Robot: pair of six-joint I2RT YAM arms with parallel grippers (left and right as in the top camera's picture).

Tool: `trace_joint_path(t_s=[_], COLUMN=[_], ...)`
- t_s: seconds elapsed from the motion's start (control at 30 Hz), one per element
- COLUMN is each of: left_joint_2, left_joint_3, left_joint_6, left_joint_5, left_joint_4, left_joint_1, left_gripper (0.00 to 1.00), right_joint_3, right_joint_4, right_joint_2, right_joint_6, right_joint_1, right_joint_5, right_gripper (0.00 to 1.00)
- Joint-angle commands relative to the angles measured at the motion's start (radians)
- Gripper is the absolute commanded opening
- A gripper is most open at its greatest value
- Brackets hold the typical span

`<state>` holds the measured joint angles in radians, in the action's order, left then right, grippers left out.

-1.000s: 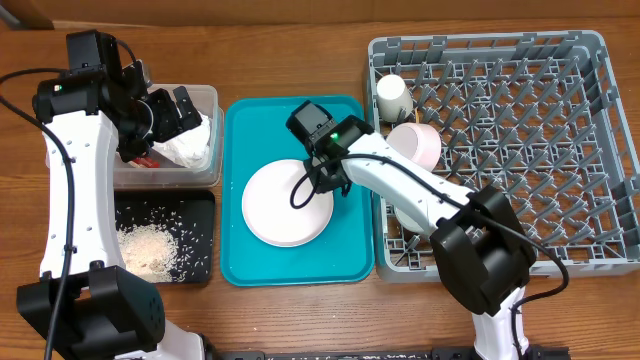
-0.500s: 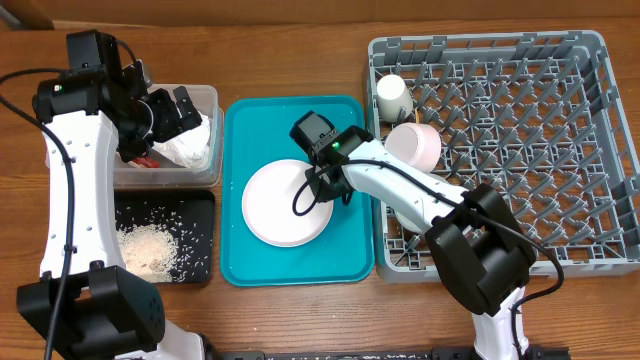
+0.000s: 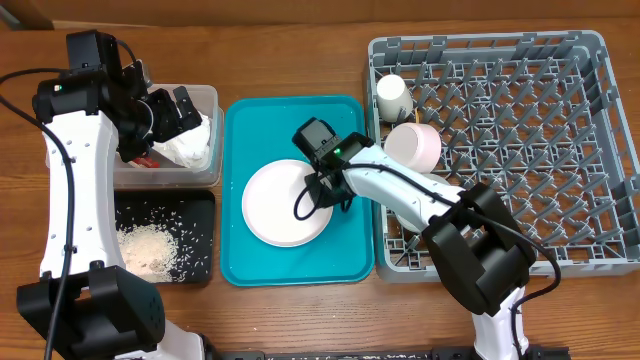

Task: Sort waste into correct bins and load items into the dishwasher
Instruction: 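Lift the pink plate off the teal tray with the right gripper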

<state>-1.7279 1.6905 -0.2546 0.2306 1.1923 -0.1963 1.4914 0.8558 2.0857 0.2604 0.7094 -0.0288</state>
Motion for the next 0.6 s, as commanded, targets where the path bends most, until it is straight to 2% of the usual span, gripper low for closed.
trace_joint_path(t_s=[0.0, 0.2, 0.4, 0.53, 0.57], left_joint_2=[0.008, 0.008, 0.008, 0.008, 0.008], left_joint_3=[0.017, 0.017, 0.017, 0.017, 0.017], left_joint_6=[0.015, 0.015, 0.015, 0.015, 0.015], left_joint_5=[-0.003, -0.003, -0.003, -0.003, -0.003], left_joint_4=[0.000, 0.000, 0.000, 0.000, 0.000], left_joint_1=[0.007, 0.007, 0.007, 0.007, 0.007], left_gripper=[1.00, 1.00, 1.00, 1.00, 1.00], right_joint_3=[-0.009, -0.009, 0.051, 0.201, 0.284], right_joint_4=[-0.010, -0.011, 0.024, 0.174, 0.248], right_joint_2=[0.002, 0.002, -0.006, -0.051, -0.085], right_joint_6=[0.005, 0.005, -0.013, -0.026, -0.026], right_joint_1=[0.004, 0.004, -0.003, -0.026, -0.035], right_joint_5=[0.010, 0.036, 0.055, -0.019, -0.095], right_gripper=[0.18, 0.04, 0.04, 0.04, 0.04])
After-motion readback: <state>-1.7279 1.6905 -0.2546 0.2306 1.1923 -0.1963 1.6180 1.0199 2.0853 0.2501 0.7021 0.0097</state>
